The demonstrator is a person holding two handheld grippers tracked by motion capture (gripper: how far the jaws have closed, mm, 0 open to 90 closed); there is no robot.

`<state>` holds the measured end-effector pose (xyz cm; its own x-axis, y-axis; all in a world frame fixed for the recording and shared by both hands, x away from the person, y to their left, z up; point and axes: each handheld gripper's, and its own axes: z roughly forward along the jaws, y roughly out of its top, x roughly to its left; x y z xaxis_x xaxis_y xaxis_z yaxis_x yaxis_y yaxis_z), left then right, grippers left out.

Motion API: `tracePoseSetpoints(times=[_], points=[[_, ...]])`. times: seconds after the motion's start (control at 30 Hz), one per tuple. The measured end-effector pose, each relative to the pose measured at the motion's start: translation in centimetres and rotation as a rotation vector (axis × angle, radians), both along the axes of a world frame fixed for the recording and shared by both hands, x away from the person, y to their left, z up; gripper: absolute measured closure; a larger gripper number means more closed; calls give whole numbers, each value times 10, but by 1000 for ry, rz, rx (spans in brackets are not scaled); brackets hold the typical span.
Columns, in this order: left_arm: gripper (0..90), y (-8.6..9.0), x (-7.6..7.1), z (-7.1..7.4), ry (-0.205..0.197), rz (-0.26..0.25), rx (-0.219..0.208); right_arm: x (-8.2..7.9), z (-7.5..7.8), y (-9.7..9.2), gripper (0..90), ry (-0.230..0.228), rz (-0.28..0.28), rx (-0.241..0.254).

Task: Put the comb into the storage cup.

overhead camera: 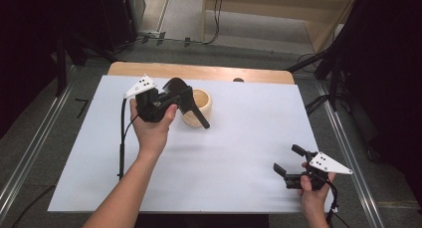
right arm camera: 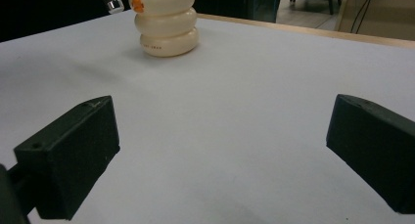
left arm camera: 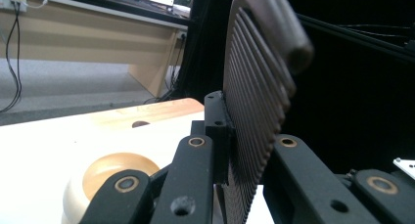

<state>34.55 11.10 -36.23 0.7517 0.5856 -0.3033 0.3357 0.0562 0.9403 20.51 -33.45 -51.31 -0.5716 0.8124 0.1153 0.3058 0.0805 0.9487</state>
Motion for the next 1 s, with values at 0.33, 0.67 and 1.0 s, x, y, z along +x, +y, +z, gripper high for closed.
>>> tracePoseSetpoints(times=[0.33,0.67,1.0], points=[[846,0,12,4,1,10,3,-1,-1,-1,0,1,3,10],[846,0,22,10,-4,25,-1,0,-2,-2,0,2,5,16],[846,1,30,18,-17,43,2,0,-2,-2,0,5,7,19]])
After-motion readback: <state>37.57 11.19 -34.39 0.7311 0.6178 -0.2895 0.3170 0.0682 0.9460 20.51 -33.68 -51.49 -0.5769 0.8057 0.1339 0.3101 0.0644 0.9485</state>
